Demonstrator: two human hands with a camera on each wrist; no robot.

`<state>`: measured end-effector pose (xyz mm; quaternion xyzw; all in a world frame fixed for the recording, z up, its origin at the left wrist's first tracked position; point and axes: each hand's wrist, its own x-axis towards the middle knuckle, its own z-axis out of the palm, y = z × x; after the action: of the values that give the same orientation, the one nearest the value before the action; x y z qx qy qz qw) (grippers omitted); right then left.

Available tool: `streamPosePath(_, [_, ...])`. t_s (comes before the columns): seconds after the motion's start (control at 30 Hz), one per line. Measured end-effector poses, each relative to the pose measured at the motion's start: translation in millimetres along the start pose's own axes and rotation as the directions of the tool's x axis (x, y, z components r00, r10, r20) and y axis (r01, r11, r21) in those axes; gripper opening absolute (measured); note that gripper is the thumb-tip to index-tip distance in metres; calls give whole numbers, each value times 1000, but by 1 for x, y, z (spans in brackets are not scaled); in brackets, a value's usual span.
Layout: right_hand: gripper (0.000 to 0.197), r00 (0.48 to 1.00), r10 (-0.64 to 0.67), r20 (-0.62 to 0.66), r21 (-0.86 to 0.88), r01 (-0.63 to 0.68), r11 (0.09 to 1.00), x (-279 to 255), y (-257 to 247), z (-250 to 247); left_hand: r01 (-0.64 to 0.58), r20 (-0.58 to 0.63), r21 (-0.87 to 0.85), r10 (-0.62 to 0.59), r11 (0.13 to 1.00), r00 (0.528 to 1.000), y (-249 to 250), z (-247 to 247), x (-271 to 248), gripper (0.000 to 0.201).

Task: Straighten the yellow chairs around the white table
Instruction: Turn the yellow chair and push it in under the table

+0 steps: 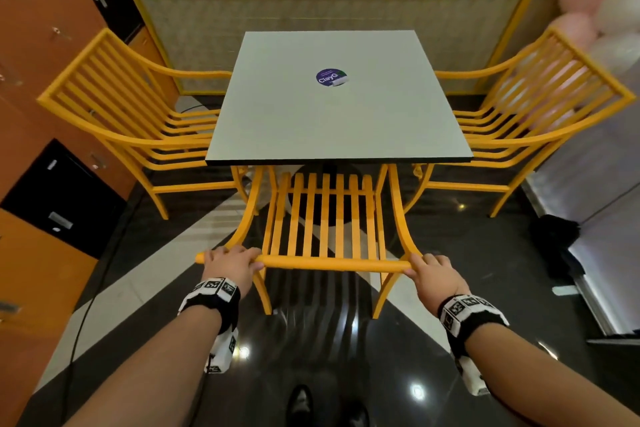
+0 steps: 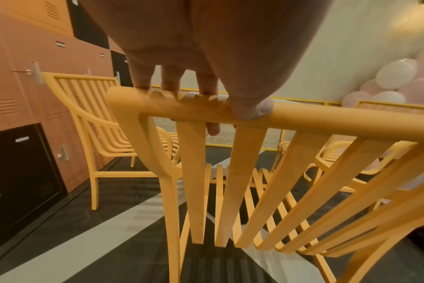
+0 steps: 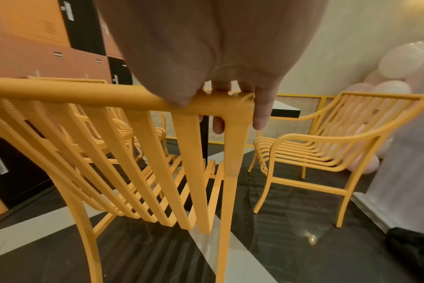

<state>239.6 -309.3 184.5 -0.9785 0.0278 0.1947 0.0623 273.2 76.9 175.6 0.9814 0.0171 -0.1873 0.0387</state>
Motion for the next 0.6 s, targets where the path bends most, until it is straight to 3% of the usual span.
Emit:
streamPosePath(0.2, [35,994,6,-109,-31,-10,999,11,5,2,-26,59,-17,27,1000,998,3,-10,11,37])
streamPosePath(0.27, [35,988,62,-143,-1,-62,998,19,7,-3,-38,85,-40,42,998,996,10,-14,19,38])
streamPosePath(0.4, [30,973,218,-79,67,-213,975,47,8,-21,-41,125,-75,50,996,991,27,-26,42,33])
streamPosePath(0.6, [61,953,303,-5,49,-302,952,82,5,-38,-66,90,-70,72,995,993,38,-42,71,34])
